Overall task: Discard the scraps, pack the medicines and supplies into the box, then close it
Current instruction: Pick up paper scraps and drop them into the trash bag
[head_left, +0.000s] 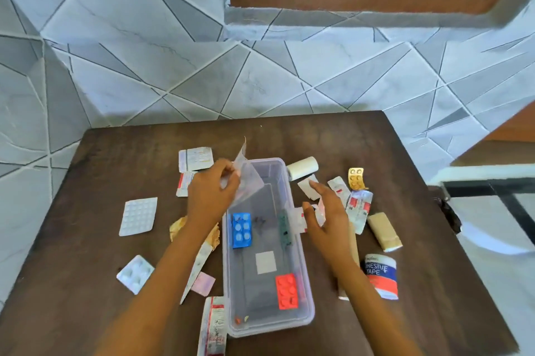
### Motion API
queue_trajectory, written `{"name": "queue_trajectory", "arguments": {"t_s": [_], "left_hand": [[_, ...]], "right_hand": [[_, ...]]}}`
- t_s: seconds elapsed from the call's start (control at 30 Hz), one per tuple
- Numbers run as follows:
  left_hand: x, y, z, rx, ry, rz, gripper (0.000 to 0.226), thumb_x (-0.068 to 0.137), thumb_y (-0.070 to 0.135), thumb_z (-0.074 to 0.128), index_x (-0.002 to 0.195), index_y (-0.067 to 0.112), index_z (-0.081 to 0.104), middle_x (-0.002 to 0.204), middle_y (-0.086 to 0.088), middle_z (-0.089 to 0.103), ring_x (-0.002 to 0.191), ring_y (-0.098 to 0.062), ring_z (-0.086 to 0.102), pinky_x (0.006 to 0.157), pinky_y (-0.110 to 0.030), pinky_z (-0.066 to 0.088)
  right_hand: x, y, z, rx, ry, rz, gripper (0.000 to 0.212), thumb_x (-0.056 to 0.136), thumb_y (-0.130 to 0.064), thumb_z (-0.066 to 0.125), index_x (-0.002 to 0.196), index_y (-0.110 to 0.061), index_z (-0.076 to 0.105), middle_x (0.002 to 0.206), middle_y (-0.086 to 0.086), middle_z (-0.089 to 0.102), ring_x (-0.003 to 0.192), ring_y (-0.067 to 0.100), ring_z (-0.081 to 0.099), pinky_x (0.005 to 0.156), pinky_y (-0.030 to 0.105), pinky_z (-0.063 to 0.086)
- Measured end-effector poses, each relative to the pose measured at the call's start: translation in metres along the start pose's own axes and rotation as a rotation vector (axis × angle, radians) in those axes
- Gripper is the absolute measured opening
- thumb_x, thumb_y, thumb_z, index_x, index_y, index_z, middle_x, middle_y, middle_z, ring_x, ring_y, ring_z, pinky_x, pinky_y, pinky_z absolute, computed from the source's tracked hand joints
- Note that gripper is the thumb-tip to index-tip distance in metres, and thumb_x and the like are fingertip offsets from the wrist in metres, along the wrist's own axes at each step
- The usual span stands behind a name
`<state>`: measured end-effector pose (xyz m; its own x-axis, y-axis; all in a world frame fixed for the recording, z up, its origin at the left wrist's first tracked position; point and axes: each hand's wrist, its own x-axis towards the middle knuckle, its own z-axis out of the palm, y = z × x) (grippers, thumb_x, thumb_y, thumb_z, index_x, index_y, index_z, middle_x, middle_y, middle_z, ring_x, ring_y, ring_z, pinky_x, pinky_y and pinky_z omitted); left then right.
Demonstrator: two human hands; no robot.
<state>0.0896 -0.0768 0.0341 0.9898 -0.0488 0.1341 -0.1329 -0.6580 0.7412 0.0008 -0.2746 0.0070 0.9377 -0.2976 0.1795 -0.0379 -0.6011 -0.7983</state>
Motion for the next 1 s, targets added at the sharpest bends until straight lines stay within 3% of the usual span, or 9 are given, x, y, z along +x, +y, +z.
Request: {"name": "queue_trajectory", "arguments": {"t_s": [0.1,0.2,0.43,0.6,0.73,0.83,0.9,1.0], "left_hand": [[-0.007,0.02,0.019,-0.022,-0.071,-0.008,0.039,0.082,0.036,0.048,0.097,0.003,0.062,0.097,-0.018,0.07,0.088,-0.033,0.066,0.076,-0.032,0.05],[-0.017,0.032,0.039,0.008,-0.109,-0.035,0.033,0.083,0.036,0.05,0.094,0.007,0.062,0.094,-0.013,0.071,0.083,-0.027,0.064,0.071,-0.03,0.048],[-0.033,0.043,0.062,0.026,-0.033,-0.089,0.024,0.086,0.025,0.055,0.088,0.003,0.063,0.089,-0.015,0.07,0.075,-0.018,0.055,0.068,-0.024,0.041],[-0.04,0.044,0.064,0.052,-0.027,-0.153,0.015,0.091,0.015,0.056,0.097,0.002,0.062,0.09,-0.004,0.062,0.08,-0.015,0.056,0.064,-0.007,0.038],[-0.047,0.044,0.066,0.002,0.012,-0.184,0.024,0.086,0.026,0.058,0.092,0.004,0.064,0.084,-0.001,0.061,0.079,-0.017,0.058,0.066,-0.01,0.041],[-0.052,0.05,0.061,-0.138,0.007,-0.263,0.024,0.075,0.04,0.058,0.077,0.016,0.059,0.084,-0.006,0.06,0.081,-0.03,0.061,0.073,-0.027,0.047],[-0.055,0.055,0.057,-0.13,0.025,-0.259,0.015,0.082,0.027,0.063,0.077,0.016,0.054,0.087,-0.007,0.06,0.081,-0.031,0.061,0.069,-0.021,0.045],[-0.061,0.066,0.052,-0.094,0.083,-0.202,0.008,0.091,0.01,0.055,0.086,0.015,0.054,0.082,0.0,0.058,0.074,-0.015,0.056,0.066,-0.01,0.041]], "right_hand": [[0.018,0.03,-0.019,-0.077,0.014,0.1,0.04,0.087,-0.025,0.052,0.126,-0.016,0.053,0.133,0.006,0.057,0.122,0.024,0.052,0.103,0.037,0.042],[0.044,0.056,-0.028,-0.165,-0.038,0.155,0.037,0.089,-0.013,0.055,0.126,-0.01,0.053,0.133,0.012,0.056,0.124,0.029,0.051,0.104,0.038,0.041],[0.09,0.074,0.005,-0.539,-0.253,0.203,0.048,0.085,-0.038,0.059,0.125,-0.012,0.05,0.13,0.012,0.051,0.121,0.028,0.045,0.097,0.036,0.041],[0.101,0.078,0.014,-0.644,-0.279,0.191,0.051,0.082,-0.037,0.063,0.121,-0.009,0.048,0.127,0.014,0.049,0.119,0.03,0.044,0.096,0.037,0.039],[0.105,0.075,0.009,-0.576,-0.297,0.193,0.039,0.083,-0.029,0.062,0.114,-0.009,0.052,0.119,0.014,0.056,0.112,0.031,0.051,0.09,0.038,0.042],[0.097,0.072,-0.007,-0.339,-0.295,0.225,0.018,0.086,-0.025,0.057,0.092,-0.009,0.062,0.09,0.01,0.067,0.084,0.025,0.06,0.066,0.03,0.04],[0.089,0.069,-0.022,-0.203,-0.298,0.19,0.014,0.085,-0.019,0.059,0.084,-0.006,0.064,0.076,0.008,0.06,0.071,0.02,0.052,0.06,0.027,0.034],[0.075,0.063,-0.043,0.042,-0.275,0.192,0.018,0.086,-0.01,0.058,0.069,-0.005,0.057,0.068,0.015,0.055,0.065,0.024,0.049,0.055,0.029,0.034]]}}
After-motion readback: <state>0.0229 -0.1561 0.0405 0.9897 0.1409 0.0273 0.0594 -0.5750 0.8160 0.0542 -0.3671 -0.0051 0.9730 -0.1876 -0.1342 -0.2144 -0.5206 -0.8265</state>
